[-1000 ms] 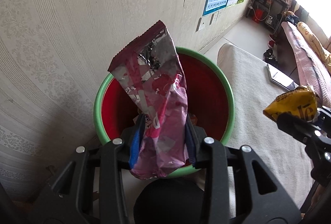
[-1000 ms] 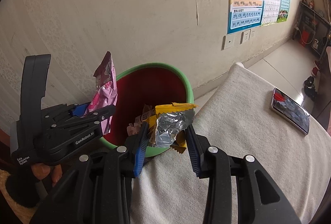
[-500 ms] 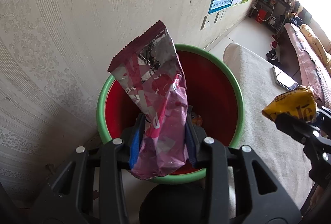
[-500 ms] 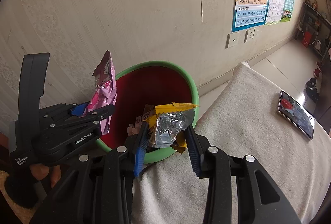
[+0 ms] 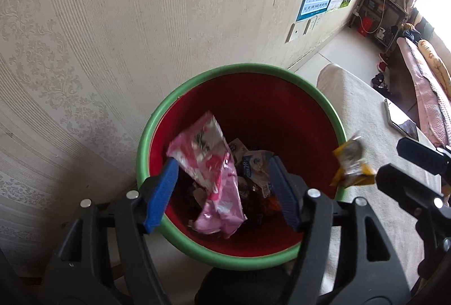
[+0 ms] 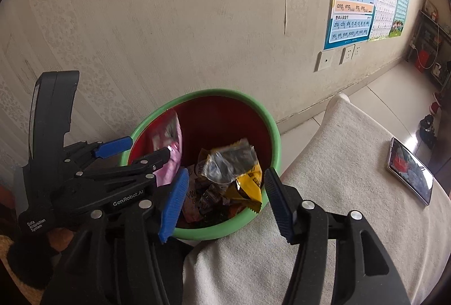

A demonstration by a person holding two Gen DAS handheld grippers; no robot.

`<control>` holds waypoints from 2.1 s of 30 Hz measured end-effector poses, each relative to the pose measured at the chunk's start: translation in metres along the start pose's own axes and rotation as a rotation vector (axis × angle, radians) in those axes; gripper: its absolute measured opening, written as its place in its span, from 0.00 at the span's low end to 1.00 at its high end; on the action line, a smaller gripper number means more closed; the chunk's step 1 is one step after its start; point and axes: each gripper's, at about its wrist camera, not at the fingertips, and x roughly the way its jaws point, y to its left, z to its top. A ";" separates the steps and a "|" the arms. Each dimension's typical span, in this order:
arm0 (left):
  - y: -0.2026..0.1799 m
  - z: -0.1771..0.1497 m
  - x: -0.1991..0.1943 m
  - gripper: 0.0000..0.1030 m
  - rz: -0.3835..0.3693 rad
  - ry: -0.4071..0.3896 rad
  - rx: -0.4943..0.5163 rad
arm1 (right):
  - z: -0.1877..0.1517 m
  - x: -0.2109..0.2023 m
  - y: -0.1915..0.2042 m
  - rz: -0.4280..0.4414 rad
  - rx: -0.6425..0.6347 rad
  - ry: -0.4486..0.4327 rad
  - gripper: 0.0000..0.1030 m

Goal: Collect trash

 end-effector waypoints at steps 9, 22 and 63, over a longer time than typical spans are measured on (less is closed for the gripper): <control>-0.011 -0.003 -0.041 0.78 -0.009 -0.169 -0.048 | -0.012 -0.050 -0.040 -0.024 0.106 -0.169 0.80; -0.124 0.009 -0.148 0.95 -0.145 -0.496 0.080 | -0.052 -0.215 -0.104 -0.440 0.232 -0.575 0.94; -0.158 0.019 -0.200 0.95 -0.112 -0.562 0.027 | -0.051 -0.289 -0.114 -0.546 0.300 -0.664 0.94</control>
